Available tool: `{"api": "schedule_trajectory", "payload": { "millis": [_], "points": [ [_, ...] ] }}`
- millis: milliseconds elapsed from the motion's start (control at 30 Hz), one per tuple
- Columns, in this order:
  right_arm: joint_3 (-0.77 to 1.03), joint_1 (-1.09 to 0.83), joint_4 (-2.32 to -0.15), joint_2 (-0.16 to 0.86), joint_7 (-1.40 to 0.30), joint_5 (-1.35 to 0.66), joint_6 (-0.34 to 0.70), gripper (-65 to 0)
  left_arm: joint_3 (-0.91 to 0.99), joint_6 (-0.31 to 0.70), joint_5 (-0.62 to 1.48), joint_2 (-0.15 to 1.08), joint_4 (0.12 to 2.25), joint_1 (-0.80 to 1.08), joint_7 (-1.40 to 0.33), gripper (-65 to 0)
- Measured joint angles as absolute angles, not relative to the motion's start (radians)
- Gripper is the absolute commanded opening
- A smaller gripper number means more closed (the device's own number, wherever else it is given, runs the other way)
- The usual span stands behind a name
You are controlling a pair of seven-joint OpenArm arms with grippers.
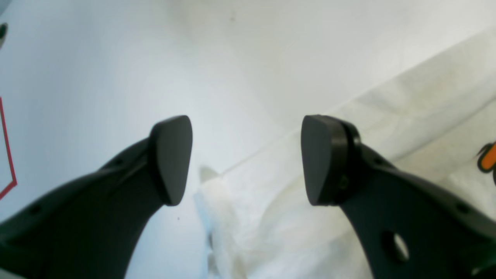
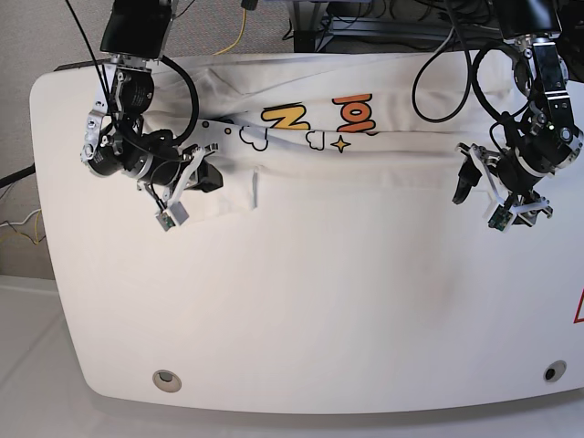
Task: Fold the T-shirt properly
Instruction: 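Move both grippers back over the folded edge and reposition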
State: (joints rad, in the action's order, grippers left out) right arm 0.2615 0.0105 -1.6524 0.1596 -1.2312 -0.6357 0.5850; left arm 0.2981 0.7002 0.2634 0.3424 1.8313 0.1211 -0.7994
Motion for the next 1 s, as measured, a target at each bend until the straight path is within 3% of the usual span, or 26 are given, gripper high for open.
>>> {"api": "schedule_trajectory", "payload": {
  "millis": [167,300,533,733,1000],
  "points": [
    [0.256,-0.004,-1.663,0.163,-1.195,-0.603,0.581,-56.3,0.297,0.698,0.260,0.343,1.821,0.116,-0.800,-23.2],
    [0.278,0.020,-1.619,0.190,-0.988,-0.541,0.603,-48.3,0.291,0.701,0.264,0.343,1.821,0.122,-0.795,-23.3],
    [0.294,0.089,-1.447,0.239,-0.863,-0.463,0.599,-33.3,0.291,0.701,0.264,0.344,1.825,0.126,-0.793,-22.6],
    [0.276,0.091,-1.341,0.255,-0.862,-0.444,0.597,-29.2,0.295,0.700,0.271,0.345,1.830,0.125,-0.794,-22.5],
    [0.276,0.191,-1.196,0.255,-0.841,-0.444,0.603,-28.7,0.293,0.700,0.279,0.350,1.831,0.122,-0.800,-22.8]
  ]
}}
